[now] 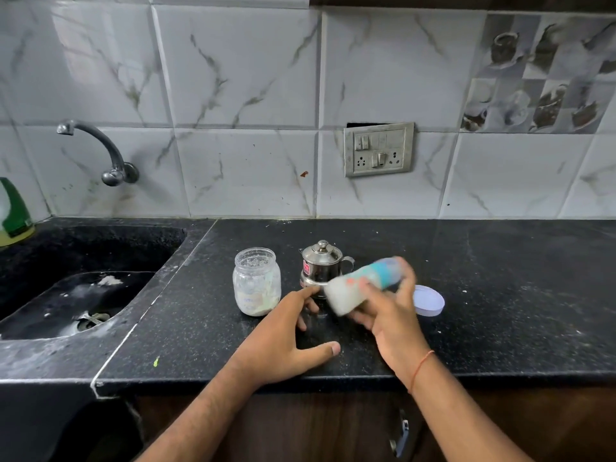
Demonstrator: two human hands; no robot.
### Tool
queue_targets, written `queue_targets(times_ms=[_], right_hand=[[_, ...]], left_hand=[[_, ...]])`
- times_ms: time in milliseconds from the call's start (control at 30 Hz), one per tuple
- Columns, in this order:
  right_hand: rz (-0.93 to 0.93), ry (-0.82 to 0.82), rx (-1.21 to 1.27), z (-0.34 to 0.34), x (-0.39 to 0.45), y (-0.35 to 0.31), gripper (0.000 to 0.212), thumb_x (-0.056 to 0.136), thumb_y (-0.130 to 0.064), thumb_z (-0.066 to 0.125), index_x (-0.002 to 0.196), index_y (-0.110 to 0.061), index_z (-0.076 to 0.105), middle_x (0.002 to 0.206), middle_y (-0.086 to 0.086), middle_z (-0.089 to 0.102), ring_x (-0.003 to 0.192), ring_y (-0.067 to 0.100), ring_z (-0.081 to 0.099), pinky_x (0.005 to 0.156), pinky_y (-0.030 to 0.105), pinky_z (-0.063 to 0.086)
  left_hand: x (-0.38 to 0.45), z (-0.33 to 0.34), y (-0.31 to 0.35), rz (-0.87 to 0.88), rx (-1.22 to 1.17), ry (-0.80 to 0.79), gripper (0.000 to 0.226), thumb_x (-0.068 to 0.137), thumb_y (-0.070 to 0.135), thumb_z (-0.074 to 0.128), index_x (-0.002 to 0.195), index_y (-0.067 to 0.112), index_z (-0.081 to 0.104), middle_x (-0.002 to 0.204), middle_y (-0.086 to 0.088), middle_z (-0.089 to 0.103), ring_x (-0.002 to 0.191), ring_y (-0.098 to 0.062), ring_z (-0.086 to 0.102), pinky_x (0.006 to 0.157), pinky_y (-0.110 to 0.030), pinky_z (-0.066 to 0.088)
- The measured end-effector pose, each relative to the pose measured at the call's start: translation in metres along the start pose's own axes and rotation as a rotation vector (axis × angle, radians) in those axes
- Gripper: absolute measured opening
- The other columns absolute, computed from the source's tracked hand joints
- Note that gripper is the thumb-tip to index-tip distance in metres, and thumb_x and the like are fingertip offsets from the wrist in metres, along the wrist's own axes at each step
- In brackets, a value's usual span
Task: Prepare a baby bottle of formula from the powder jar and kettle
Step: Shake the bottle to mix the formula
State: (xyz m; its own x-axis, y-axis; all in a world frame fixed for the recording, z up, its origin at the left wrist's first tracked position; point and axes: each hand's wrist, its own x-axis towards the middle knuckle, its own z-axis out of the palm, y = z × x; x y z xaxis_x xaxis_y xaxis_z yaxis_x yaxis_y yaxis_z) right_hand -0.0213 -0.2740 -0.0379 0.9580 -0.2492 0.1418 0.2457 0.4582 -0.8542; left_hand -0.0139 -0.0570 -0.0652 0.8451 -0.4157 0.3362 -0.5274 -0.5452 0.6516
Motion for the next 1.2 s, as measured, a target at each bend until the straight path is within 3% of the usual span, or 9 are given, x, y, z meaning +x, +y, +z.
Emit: queue_targets(times_ms=[67,200,300,667,767,900,1000,1100,1200], right_hand=[[0.027,-0.134,-0.156,0.004,-0.007,0.002,0.074,0.093,0.002,0.076,0.143,-0.044,0.046,0.125,0.014,0.070,0.115,0.036,0.074,0.079,0.053,0.066],[-0.036,0.077,0.084,0.002,0.001,0.001,0.065,0.099,-0.005,0.071,0.142,-0.043,0.041,0.134,0.013,0.065,0.120,0.036,0.072,0.078,0.052,0.065],[0.039,-0.129,-0.119,0.005,-0.004,0.005,0.071,0.093,-0.003,0.076,0.142,-0.045,0.046,0.128,0.020,0.070,0.112,0.037,0.075,0.077,0.053,0.065],[-0.001,0.036,0.073,0.007,0.001,0.008,0.065,0.098,-0.007,0.073,0.144,-0.041,0.041,0.132,0.015,0.068,0.115,0.035,0.075,0.075,0.050,0.065],[0.065,-0.160,-0.116,0.011,-0.003,0.010,0.071,0.094,-0.004,0.077,0.144,-0.044,0.046,0.127,0.020,0.071,0.110,0.037,0.076,0.077,0.052,0.065],[0.002,-0.009,0.023,0.005,0.000,0.007,0.066,0.098,-0.007,0.072,0.146,-0.041,0.041,0.128,0.014,0.070,0.113,0.035,0.075,0.078,0.053,0.065],[0.054,-0.165,-0.127,0.007,-0.003,0.008,0.070,0.095,-0.003,0.075,0.144,-0.042,0.046,0.126,0.018,0.071,0.110,0.037,0.076,0.072,0.049,0.065],[-0.008,0.017,-0.002,0.001,0.001,0.006,0.065,0.098,-0.007,0.073,0.146,-0.039,0.041,0.133,0.016,0.068,0.114,0.035,0.075,0.075,0.050,0.065],[0.048,-0.123,-0.128,0.003,0.001,0.006,0.067,0.095,-0.005,0.075,0.143,-0.042,0.046,0.129,0.021,0.070,0.109,0.037,0.076,0.071,0.048,0.065]], left_hand=[[0.000,-0.002,0.000,0.002,0.016,0.004,0.104,0.078,0.074,0.083,0.164,0.044,0.032,0.134,0.025,0.055,0.114,-0.007,0.062,0.097,-0.023,0.054],[0.001,-0.003,0.003,-0.002,0.009,0.013,0.101,0.080,0.074,0.082,0.163,0.048,0.031,0.133,0.028,0.052,0.111,-0.006,0.060,0.090,-0.013,0.047],[0.001,-0.002,0.002,0.019,0.010,0.024,0.097,0.080,0.072,0.083,0.159,0.052,0.031,0.135,0.027,0.053,0.118,-0.005,0.060,0.097,-0.017,0.051],[0.003,-0.002,-0.001,0.013,-0.012,0.034,0.102,0.078,0.071,0.086,0.162,0.046,0.033,0.134,0.026,0.054,0.114,-0.006,0.061,0.091,-0.012,0.048],[0.002,-0.002,0.000,0.027,-0.006,0.030,0.101,0.078,0.068,0.088,0.161,0.045,0.034,0.136,0.027,0.054,0.124,0.003,0.057,0.097,-0.013,0.048],[0.003,-0.001,-0.001,0.015,-0.019,0.025,0.102,0.077,0.067,0.089,0.160,0.047,0.034,0.134,0.025,0.054,0.112,-0.005,0.061,0.091,-0.012,0.049],[0.003,-0.001,-0.003,0.015,-0.008,0.021,0.107,0.077,0.069,0.088,0.164,0.040,0.034,0.139,0.024,0.054,0.120,-0.002,0.060,0.099,-0.017,0.052],[0.005,-0.001,-0.002,0.012,-0.031,0.029,0.104,0.076,0.068,0.088,0.161,0.045,0.034,0.135,0.024,0.055,0.113,-0.007,0.061,0.091,-0.012,0.049],[0.004,0.000,-0.005,0.025,-0.018,0.022,0.104,0.076,0.069,0.088,0.161,0.045,0.034,0.135,0.022,0.056,0.114,-0.007,0.062,0.095,-0.016,0.051]])
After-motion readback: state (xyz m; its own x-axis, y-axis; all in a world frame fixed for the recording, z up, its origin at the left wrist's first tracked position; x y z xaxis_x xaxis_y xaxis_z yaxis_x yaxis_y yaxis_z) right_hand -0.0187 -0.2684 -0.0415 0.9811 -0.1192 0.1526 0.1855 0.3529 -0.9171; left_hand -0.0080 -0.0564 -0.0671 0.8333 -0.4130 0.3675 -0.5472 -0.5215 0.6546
